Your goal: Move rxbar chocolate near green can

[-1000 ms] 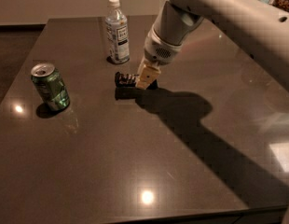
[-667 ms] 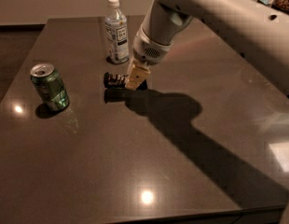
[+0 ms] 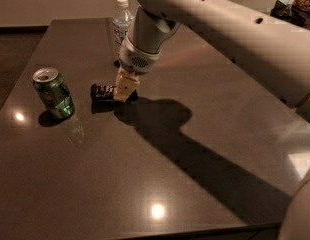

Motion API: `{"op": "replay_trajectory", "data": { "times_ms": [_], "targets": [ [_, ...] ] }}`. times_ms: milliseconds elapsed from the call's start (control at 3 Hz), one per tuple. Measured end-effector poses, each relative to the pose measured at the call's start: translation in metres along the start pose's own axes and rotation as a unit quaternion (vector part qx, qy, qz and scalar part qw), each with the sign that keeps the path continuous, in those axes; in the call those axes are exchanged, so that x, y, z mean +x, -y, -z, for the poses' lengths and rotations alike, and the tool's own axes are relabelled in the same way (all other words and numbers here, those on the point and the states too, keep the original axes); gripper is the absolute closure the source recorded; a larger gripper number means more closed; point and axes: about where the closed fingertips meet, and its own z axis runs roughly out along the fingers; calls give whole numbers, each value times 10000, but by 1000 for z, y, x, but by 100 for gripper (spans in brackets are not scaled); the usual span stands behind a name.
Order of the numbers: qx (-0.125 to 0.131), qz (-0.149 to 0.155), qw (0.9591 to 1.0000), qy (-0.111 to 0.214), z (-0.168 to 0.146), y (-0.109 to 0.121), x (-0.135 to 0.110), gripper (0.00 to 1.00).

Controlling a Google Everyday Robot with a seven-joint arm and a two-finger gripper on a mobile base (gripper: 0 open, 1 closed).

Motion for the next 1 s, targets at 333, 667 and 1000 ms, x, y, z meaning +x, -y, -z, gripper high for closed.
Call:
{"op": "replay_trajectory", "data": {
  "times_ms": [333,667,1000],
  "targets": [
    [-74,71,9999,16,-12,-3,-16,89],
    [-245,188,9995,6,-25,-10,-32,68],
    [-262,199,9995,1,-27,-11,-33,37]
  ]
}}
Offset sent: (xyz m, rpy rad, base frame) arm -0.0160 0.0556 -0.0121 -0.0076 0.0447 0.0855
